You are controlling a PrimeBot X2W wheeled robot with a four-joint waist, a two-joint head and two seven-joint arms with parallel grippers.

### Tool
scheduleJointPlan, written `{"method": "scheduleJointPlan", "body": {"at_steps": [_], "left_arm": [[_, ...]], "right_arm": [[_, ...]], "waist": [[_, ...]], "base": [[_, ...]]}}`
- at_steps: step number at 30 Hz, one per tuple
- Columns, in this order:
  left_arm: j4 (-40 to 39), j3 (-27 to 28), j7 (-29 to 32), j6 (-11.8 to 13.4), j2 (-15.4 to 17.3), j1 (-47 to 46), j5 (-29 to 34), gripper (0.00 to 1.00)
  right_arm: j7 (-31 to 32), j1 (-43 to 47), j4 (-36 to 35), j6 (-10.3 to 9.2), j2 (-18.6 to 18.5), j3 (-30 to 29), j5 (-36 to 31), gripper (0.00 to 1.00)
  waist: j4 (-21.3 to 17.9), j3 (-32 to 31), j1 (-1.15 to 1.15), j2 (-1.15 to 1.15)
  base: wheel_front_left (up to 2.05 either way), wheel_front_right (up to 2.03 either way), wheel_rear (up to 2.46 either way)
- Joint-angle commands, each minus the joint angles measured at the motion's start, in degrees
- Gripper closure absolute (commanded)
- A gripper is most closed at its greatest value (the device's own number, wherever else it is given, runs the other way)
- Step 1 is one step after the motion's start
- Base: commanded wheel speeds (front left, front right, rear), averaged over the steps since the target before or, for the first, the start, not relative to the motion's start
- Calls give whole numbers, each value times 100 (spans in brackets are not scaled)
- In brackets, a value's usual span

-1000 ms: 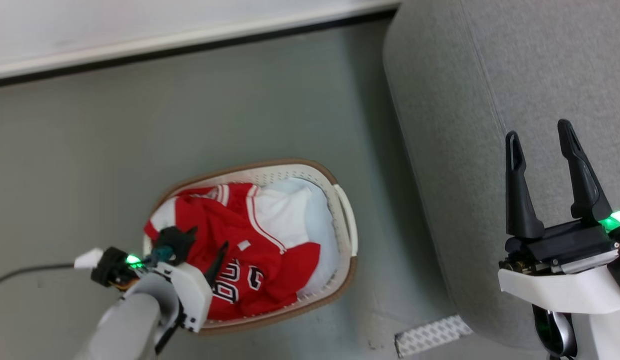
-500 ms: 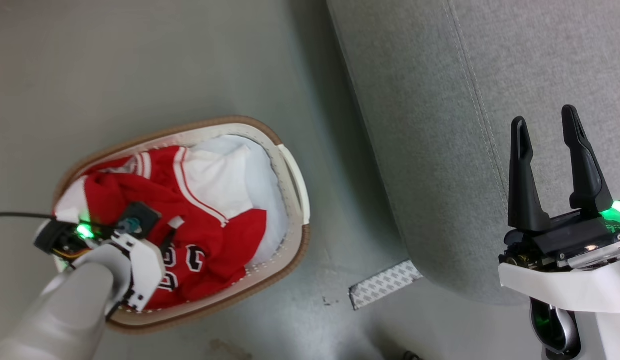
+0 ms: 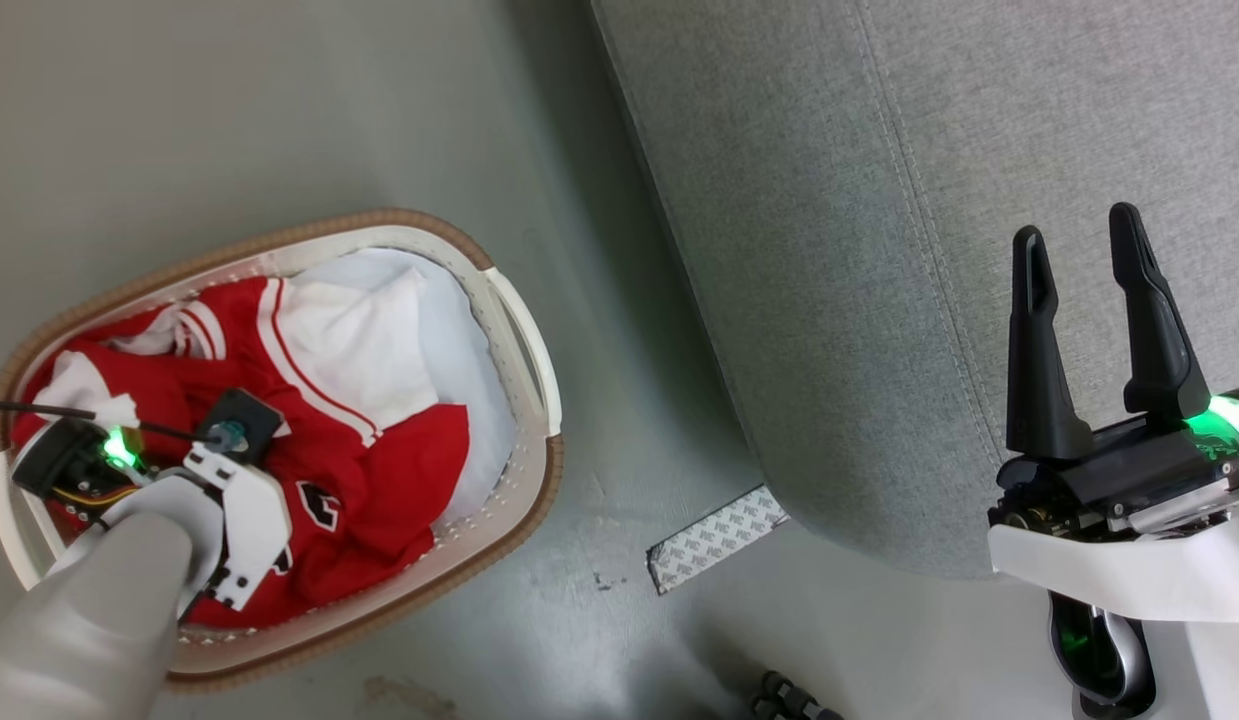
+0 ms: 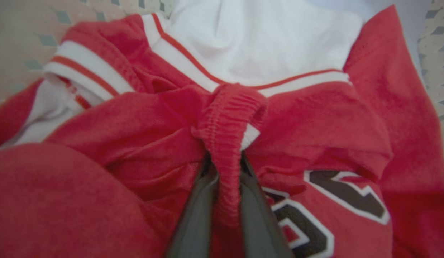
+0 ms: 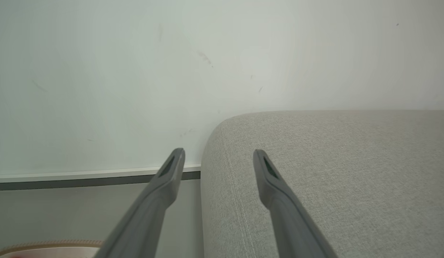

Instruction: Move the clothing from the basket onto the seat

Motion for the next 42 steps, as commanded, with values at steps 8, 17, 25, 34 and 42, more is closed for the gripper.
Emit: {"method": "scheduleJointPlan", "body": {"at_steps": [8, 17, 25, 34, 42], "left_arm": [[-53, -78, -466, 13, -492, 275, -549, 100], [-767, 4, -672, 12, -1100, 778, -1182, 100], [-1995, 553, -669, 12, -1248, 1350, -1390, 100], [-3237, 1199, -670, 12, -1408, 1865, -1517, 100], [-3880, 1437, -670, 13, -1418, 1782, -1601, 100]], "right_arm": [[4, 101, 242, -12, -4, -199, -262, 0], [4, 437, 615, -12, -9, -467, -908, 0], [5, 813, 895, -12, -9, -519, -1132, 0], [5, 1285, 1142, -12, -10, -414, -1162, 0], [5, 1565, 1197, -12, -6, -316, -1017, 0]], "waist": [[368, -877, -1, 0], [1131, -2421, -1, 0], [1722, -3465, -1, 0], [2115, -4369, -1, 0], [2269, -4745, -1, 0]], "base": [[0, 0, 0], [0, 0, 0], [0, 0, 0], [0, 0, 0], [0, 0, 0]]}}
